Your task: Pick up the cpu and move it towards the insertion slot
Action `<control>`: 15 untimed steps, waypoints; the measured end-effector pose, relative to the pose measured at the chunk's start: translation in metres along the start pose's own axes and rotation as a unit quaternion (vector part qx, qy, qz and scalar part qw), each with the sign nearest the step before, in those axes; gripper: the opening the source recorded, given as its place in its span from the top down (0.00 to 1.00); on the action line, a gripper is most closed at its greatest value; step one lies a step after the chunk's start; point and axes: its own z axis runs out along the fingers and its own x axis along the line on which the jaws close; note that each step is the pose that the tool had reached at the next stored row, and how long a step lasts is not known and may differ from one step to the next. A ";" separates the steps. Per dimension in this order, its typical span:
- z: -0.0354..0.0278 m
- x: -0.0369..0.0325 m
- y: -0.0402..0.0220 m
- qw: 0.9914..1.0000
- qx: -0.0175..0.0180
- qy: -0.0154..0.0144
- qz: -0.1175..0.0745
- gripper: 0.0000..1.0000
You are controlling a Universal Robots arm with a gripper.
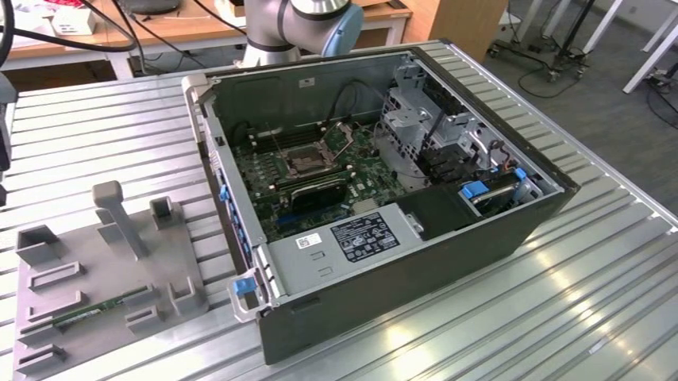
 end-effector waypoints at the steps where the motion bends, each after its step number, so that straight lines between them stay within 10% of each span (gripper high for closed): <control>1: 0.0000 -0.0003 0.0000 1.000 0.000 0.000 0.000 0.46; 15: -0.0001 -0.0085 -0.0002 1.000 0.000 0.000 0.000 0.46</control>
